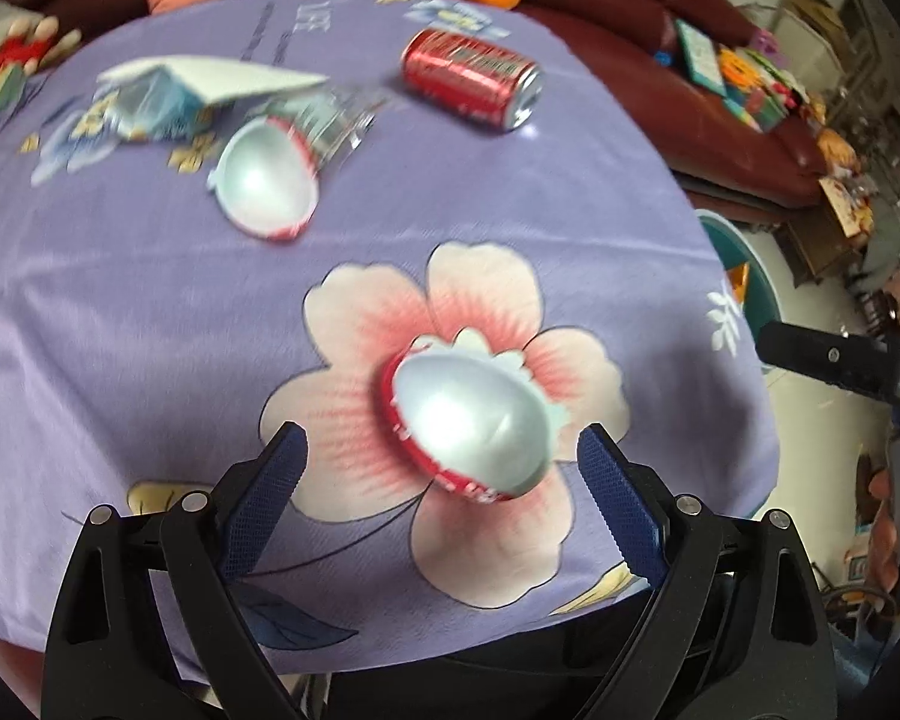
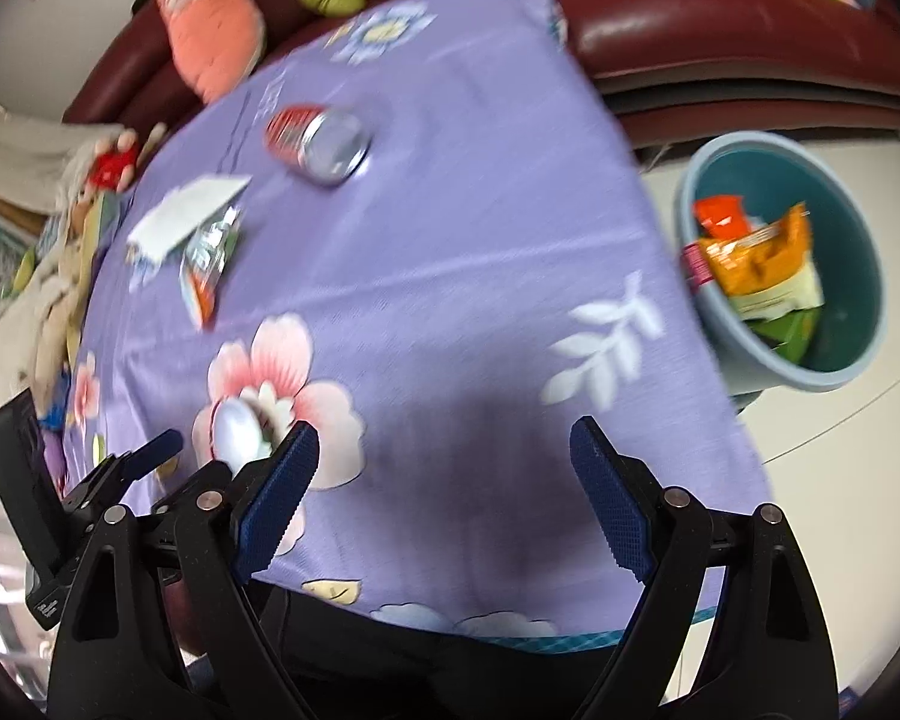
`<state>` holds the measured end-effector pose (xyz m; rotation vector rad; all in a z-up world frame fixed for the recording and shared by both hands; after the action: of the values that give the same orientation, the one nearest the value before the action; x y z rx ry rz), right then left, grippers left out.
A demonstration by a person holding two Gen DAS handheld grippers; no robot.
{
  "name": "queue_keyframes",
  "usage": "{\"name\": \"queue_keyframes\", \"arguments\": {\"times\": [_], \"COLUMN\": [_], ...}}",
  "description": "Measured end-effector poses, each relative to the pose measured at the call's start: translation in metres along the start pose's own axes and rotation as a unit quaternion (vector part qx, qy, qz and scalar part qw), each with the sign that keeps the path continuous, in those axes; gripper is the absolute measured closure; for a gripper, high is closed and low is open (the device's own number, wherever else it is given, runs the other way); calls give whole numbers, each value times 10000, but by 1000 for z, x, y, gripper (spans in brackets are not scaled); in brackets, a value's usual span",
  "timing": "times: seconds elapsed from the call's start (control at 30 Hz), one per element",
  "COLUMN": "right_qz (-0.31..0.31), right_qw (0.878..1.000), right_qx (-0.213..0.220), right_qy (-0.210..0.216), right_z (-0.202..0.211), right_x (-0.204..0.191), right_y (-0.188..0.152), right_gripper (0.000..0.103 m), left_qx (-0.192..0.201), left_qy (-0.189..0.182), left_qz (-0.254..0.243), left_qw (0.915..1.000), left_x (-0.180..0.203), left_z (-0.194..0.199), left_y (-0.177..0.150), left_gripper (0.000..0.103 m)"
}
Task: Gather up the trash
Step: 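Move both tools back over the trash on the table, then grasp the white-and-red egg-shaped shell with the left tool while the right tool grasps the red can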
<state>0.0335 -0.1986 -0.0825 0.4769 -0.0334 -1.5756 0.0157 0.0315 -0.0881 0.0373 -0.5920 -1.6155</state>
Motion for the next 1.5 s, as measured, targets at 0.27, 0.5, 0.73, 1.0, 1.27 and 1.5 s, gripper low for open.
{"name": "queue_keyframes", "arguments": {"times": [0.27,0.5,0.73,1.0,1.27,1.5], "right_qz": [10,-58,30,681,1742,2351], "right_qw": [9999,9998,9998,9970,9823,9683], "right_qx": [-144,-206,-208,39,161,53], "right_qy": [-2,15,-36,-352,-669,-840], "right_z": [-9,-15,-17,-15,-29,-61], "right_x": [-4,-2,-7,-36,-90,-132], "right_y": [-1,5,10,52,120,169], "right_gripper": [21,21,21,21,21,21], "left_qx": [-61,-85,373,830,1370,1476], "left_qy": [85,240,-176,-357,-324,-203], "left_qz": [-269,-420,-254,138,262,347], "left_qw": [9996,9988,9988,9958,9897,9882], "left_x": [15,20,1,-23,-46,-70], "left_z": [-14,-27,-1,26,57,60], "left_y": [-1,1,15,48,108,142], "left_gripper": [11,31,33,33,32,31]}}
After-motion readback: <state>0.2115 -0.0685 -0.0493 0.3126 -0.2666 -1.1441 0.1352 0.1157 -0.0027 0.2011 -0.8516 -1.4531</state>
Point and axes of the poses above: each gripper's, at about its wrist camera, not at the fingertips, and z roughly against the way its jaws point, x to its right, y to its top, the point moved 4 cm from there along -z, roughly the way its jaws point, and after that the axes turned 7 degrees about -y, right-handed, at the moved point
